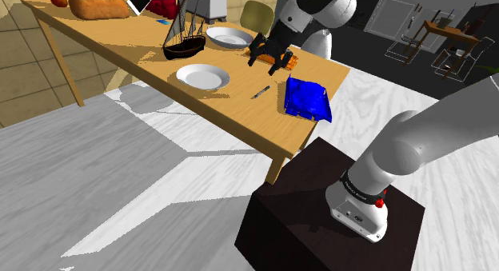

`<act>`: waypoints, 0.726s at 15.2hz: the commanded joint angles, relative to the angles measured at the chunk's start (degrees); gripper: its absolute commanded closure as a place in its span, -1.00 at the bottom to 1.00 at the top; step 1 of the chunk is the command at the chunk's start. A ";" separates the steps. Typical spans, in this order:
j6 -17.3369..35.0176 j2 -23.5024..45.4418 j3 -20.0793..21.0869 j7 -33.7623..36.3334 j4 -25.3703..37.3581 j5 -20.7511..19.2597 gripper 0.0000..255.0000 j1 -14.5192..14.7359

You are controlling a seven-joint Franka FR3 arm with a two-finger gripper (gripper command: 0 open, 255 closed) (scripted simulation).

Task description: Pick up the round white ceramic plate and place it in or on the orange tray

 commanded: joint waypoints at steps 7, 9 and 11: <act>18.08 15.45 -1.41 -0.37 4.38 15.93 -1.00 2.42; 19.54 17.15 -1.38 -1.02 5.00 17.63 -1.00 2.77; 20.74 18.61 -1.14 -1.72 5.30 18.64 -1.00 3.17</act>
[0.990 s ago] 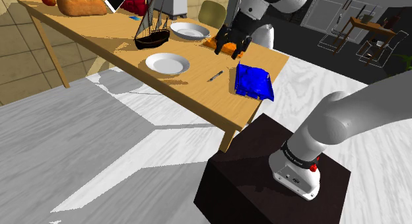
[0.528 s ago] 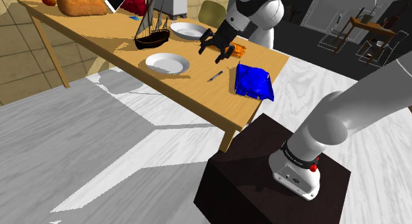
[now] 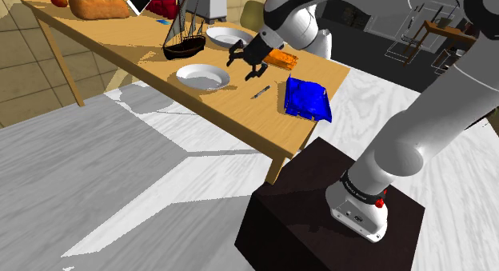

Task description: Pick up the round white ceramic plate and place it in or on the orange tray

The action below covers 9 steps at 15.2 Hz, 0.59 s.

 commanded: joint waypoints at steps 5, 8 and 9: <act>3.32 4.37 0.71 -1.97 1.30 3.05 -1.00 1.07; 3.32 4.37 0.72 -1.97 1.30 3.05 -1.00 1.06; 3.32 4.37 0.72 -1.97 1.30 3.05 -1.00 1.06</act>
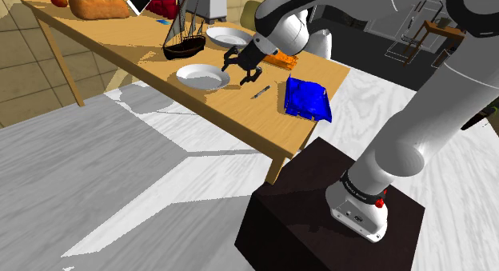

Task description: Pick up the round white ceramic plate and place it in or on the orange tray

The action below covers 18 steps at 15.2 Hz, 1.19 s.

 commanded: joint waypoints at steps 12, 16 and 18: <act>0.00 -0.03 0.00 0.00 -0.03 0.00 1.00 0.00; -1.69 -1.41 -0.08 2.26 0.61 -2.17 1.00 -0.28; -2.86 -2.33 -0.12 3.69 1.08 -3.53 1.00 -0.49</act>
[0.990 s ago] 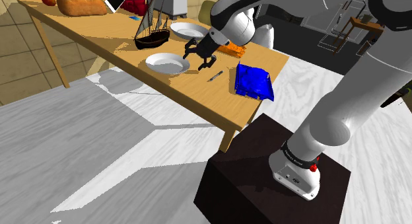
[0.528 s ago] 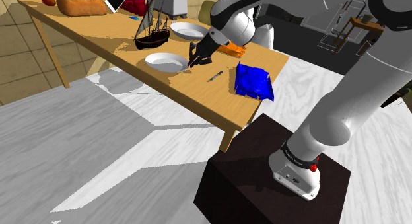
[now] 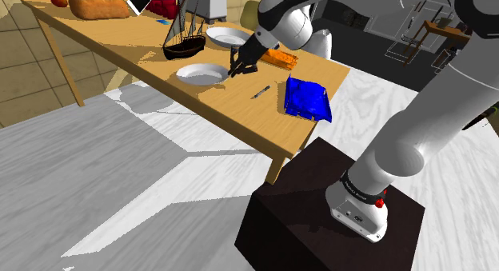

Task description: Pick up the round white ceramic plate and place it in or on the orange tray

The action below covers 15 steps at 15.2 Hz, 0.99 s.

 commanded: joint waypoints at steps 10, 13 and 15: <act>-6.84 -4.12 -0.07 6.81 3.65 -6.25 1.00 -1.19; -8.79 -5.03 -0.06 8.36 4.91 -7.58 1.00 -1.49; -10.11 -5.58 -0.05 9.34 5.81 -8.39 1.00 -1.68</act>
